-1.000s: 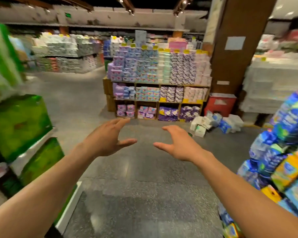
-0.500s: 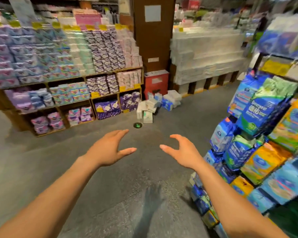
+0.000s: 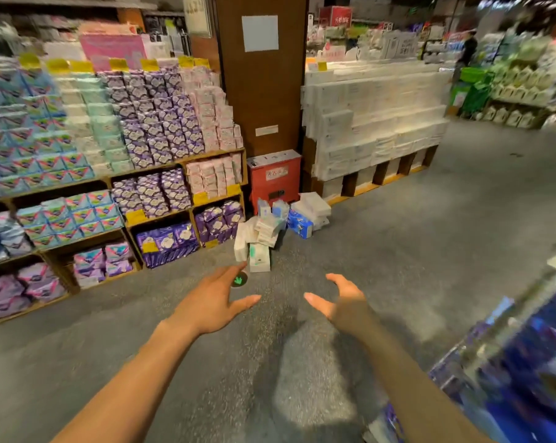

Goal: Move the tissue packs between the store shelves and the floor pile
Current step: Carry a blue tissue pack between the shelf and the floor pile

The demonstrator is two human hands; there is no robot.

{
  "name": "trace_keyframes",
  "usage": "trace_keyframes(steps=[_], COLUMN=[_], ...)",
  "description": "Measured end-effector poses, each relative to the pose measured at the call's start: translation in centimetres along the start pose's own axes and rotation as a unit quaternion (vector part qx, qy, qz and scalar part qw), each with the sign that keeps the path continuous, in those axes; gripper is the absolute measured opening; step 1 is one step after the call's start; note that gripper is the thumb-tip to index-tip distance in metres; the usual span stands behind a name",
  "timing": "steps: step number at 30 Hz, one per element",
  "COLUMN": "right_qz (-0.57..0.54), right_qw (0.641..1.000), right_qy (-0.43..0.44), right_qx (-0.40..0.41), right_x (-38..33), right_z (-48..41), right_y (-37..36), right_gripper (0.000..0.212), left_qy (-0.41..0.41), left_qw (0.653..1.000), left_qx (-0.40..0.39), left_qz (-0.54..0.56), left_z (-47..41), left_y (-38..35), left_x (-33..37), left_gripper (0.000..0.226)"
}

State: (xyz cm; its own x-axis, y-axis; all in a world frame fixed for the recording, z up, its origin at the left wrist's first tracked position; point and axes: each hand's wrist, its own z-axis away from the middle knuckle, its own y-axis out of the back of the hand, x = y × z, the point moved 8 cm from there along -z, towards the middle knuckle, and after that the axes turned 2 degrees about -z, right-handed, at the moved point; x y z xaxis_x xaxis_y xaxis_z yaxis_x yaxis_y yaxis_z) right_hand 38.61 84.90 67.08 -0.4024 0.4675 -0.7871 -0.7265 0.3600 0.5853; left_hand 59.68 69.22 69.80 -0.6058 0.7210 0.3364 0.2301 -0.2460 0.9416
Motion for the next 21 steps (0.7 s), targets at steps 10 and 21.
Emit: trace_keyframes(steps=[10,21], right_qz=[0.072,0.159], right_qw=[0.997,0.985], right_qy=[-0.005,-0.062], right_qx=[0.029,0.039], right_x=[-2.1,0.1], right_z=[-31.1,-61.3], right_y=[2.2,8.2], right_gripper=[0.090,0.097], left_qy=[-0.038,-0.121], left_qw=[0.999,0.981], left_qx=[-0.034,-0.102], left_qz=[-0.007,-0.109], left_z=[-32.4,-68.3], left_y=[-4.0,-5.9], left_x=[-8.6,-12.9], left_gripper=[0.119,0.135])
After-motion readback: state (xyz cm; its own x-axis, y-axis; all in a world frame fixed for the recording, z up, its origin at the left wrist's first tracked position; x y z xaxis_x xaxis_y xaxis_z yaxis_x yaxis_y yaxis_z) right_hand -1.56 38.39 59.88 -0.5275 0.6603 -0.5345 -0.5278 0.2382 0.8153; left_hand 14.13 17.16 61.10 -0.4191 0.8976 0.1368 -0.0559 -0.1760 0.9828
